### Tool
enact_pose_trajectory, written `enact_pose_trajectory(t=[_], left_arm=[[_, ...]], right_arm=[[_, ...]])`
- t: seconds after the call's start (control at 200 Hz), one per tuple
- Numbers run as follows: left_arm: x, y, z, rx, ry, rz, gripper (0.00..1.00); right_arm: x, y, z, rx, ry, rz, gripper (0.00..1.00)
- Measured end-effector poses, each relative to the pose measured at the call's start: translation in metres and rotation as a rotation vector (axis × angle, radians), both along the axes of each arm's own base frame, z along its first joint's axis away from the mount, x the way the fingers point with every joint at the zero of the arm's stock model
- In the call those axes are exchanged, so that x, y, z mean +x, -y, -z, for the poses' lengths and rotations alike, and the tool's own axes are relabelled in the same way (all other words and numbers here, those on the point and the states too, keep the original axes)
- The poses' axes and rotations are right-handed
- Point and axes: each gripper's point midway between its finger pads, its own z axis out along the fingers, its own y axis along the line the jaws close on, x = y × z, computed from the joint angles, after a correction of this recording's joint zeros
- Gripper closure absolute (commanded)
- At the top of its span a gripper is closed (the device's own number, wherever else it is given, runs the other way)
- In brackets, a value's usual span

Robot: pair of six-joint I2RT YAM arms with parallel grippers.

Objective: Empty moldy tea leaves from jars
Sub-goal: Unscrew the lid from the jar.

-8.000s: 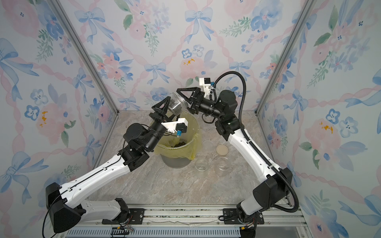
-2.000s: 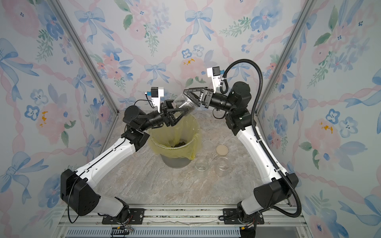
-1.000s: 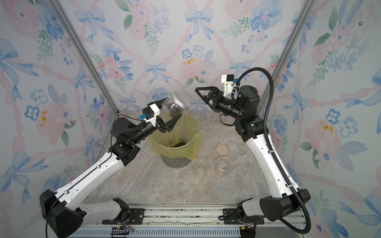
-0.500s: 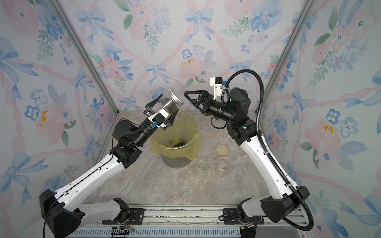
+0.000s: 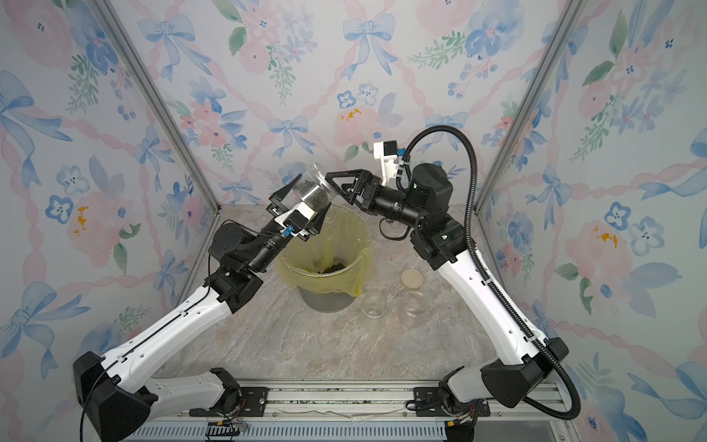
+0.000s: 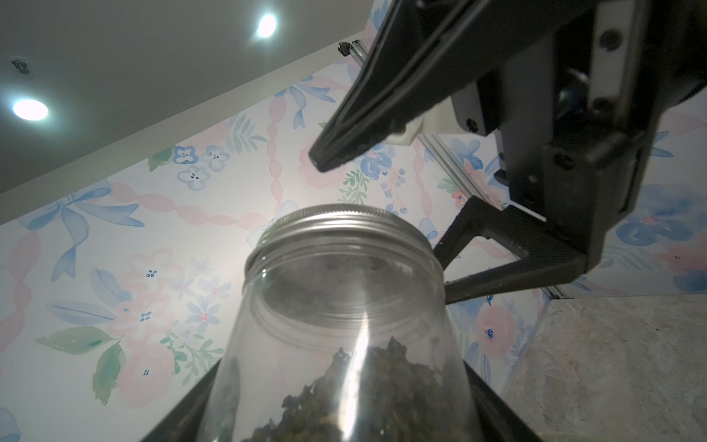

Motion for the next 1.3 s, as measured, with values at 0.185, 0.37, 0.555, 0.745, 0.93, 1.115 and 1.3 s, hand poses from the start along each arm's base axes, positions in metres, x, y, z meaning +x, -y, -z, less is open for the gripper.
enact_pose_trajectory(t=[0.185, 0.37, 0.555, 0.745, 0.93, 1.115, 1.3], left_arm=[[-0.003, 0.002, -0.003, 0.006, 0.021, 0.001, 0.62], [-0.005, 0.004, -0.003, 0.011, 0.026, 0.006, 0.62], [-0.005, 0.004, -0.003, 0.011, 0.027, 0.005, 0.62], [-0.005, 0.004, -0.003, 0.011, 0.027, 0.005, 0.62], [-0.004, 0.006, -0.003, 0.01, 0.027, 0.007, 0.62], [-0.004, 0.008, -0.002, 0.012, 0.024, 0.012, 0.62], [-0.003, 0.009, -0.001, 0.014, 0.023, 0.012, 0.62]], right_arm=[[0.004, -0.006, -0.006, -0.003, 0.021, -0.001, 0.03], [0.01, -0.011, -0.004, -0.01, 0.021, -0.002, 0.03], [0.012, -0.015, -0.004, -0.016, 0.024, -0.006, 0.03], [0.012, -0.014, -0.008, -0.017, 0.039, -0.005, 0.04], [0.013, -0.018, -0.005, -0.021, 0.038, -0.007, 0.04], [0.016, -0.02, -0.002, -0.028, 0.035, -0.008, 0.03], [0.017, -0.021, 0.0, -0.031, 0.035, -0.008, 0.03]])
